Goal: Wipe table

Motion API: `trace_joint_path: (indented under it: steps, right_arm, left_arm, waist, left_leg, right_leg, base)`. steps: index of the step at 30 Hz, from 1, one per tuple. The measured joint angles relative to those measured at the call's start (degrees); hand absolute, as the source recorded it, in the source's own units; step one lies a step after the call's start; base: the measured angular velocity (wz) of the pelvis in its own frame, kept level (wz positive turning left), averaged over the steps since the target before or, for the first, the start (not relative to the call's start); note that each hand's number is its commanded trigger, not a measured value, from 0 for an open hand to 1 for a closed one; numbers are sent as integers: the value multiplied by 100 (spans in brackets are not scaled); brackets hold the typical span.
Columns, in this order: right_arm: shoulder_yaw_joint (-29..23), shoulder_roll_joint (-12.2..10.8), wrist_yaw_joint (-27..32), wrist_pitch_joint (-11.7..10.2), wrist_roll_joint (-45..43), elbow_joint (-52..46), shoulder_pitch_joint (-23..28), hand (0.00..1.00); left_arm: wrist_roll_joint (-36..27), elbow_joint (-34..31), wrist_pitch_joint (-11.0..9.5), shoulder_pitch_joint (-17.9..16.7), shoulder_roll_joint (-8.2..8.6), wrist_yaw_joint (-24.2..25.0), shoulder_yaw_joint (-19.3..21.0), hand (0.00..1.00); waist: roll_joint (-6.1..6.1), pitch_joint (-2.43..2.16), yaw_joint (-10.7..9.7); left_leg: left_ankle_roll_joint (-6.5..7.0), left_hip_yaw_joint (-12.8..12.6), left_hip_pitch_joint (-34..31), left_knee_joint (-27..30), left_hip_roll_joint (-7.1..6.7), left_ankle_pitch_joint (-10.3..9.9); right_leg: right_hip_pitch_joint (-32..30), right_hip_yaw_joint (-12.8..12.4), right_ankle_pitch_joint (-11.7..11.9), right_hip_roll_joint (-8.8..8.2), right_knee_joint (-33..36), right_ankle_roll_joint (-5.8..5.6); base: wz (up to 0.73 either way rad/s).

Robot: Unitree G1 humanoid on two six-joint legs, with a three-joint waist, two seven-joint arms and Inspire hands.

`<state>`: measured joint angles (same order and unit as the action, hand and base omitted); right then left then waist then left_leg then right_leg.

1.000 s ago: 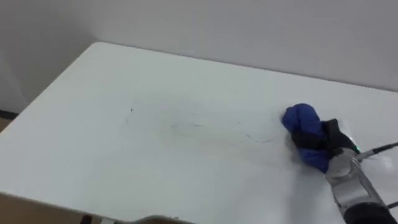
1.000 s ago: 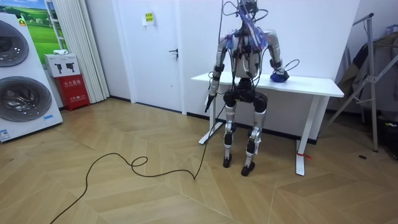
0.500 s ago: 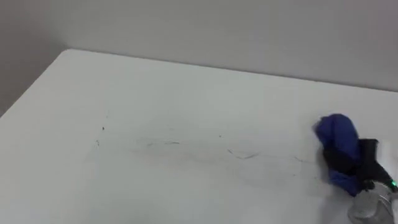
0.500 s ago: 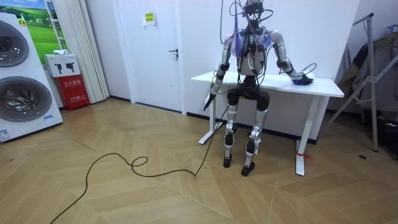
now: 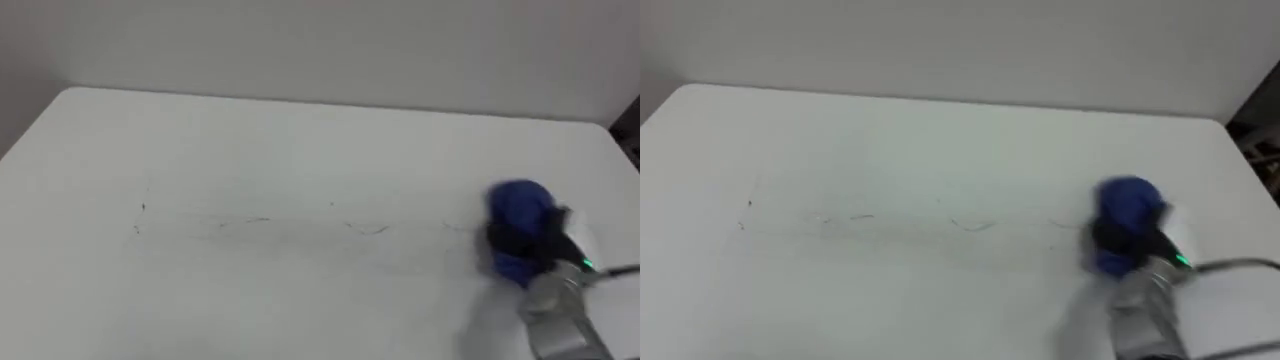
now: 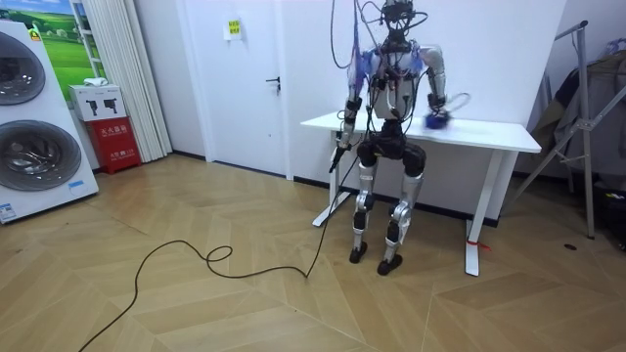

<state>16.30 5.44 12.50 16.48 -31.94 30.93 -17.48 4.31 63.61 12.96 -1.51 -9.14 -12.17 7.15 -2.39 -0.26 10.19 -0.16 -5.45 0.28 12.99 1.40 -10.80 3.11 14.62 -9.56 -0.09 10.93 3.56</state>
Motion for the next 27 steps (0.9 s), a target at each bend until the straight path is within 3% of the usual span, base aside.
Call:
trace_joint_path:
  steps: [3, 5, 7, 8, 10, 13, 16, 17, 21, 23, 25, 27]
  right_arm:
    - [335, -79, -343, -322, 72, 317, -523, 100]
    - [217, -43, -338, -360, 90, 462, -480, 100]
    - [-209, 10, 46, -805, -57, 448, 118, 100]
    - [-304, 46, 182, -920, -79, 456, 271, 100]
    - [-888, 336, 693, -1380, -176, 454, 991, 100]
    - [-1627, 705, 1201, -1649, 63, 458, 1698, 100]
    - [-2461, 971, 1562, -1787, 397, 785, 2224, 100]
    - [-2697, 1078, 1576, -1811, 524, 1058, 2267, 100]
    - [-3017, 1254, 1560, -1763, 740, 1514, 2304, 100]
    - [-2972, 1218, 1556, -1671, 723, 1514, 2209, 100]
    - [-2836, 1125, 1546, -1396, 717, 1457, 1955, 100]
    - [-2457, 991, 1432, -799, 703, 1067, 1645, 100]
  left_arm:
    - [-46, -141, 46, -13, 130, 9, -113, 0]
    - [-139, -293, 63, -327, 111, -19, -89, 0]
    - [-97, -380, 71, -765, 94, -19, 129, 0]
    - [-51, -380, 71, -855, 75, -20, 196, 0]
    - [364, -382, 58, -1060, 37, -28, 611, 0]
    - [552, -415, 45, -1137, -35, -43, 864, 0]
    - [798, -534, -12, -1196, -120, -86, 1198, 0]
    - [873, -554, -52, -1202, -144, -89, 1334, 0]
    - [795, -864, -139, -1189, -171, -100, 1275, 0]
    - [753, -844, -192, -1050, -161, -116, 1081, 0]
    - [587, -816, -196, -898, -151, -115, 794, 0]
    - [362, -604, -200, -644, -33, -113, 477, 0]
  waist:
    - [40, 31, 329]
    - [15, 22, 350]
    - [-35, 23, 129]
    - [-36, 35, 45]
    - [-123, 35, -218]
    - [-139, 27, -316]
    - [-159, -37, -425]
    - [-167, -87, -498]
    - [-156, -102, -694]
    - [-129, -116, -657]
    - [-109, -115, -611]
    - [-25, -104, -366]
  left_leg:
    - [22, 314, -17, -122, -116, 154]
    - [40, 450, -21, -172, -150, 186]
    - [66, 601, 40, -166, -250, 178]
    - [71, 617, 80, -166, -273, 176]
    - [148, 574, 201, -167, -323, 133]
    - [230, 505, 265, -175, -331, 75]
    - [275, 385, 321, -218, -337, 46]
    - [295, 350, 349, -221, -338, 33]
    - [342, 300, 433, -140, -340, -25]
    - [350, 245, 429, -116, -340, -29]
    - [352, 161, 434, -116, -332, -29]
    - [338, 28, 430, -128, -300, -21]
  right_leg:
    - [12, 326, -55, -87, -81, -38]
    - [103, 547, -85, -155, -139, -88]
    - [326, 622, -110, -210, -263, -160]
    - [406, 622, -108, -222, -297, -174]
    - [618, 589, -157, -271, -315, -262]
    - [689, 481, -152, -280, -308, -304]
    - [703, 372, -125, -275, -268, -350]
    - [721, 325, -121, -278, -244, -355]
    - [818, 280, -77, -282, -209, -426]
    - [797, 261, -69, -292, -204, -438]
    - [772, 204, -62, -290, -208, -447]
    - [659, 39, -34, -262, -178, -402]
  base:
    - [74]
    - [65]
    - [64]
    - [75]
    - [63]
    - [15]
    - [-26]
    - [-21]
    - [-16]
    - [-15]
    - [-30]
    - [-67]
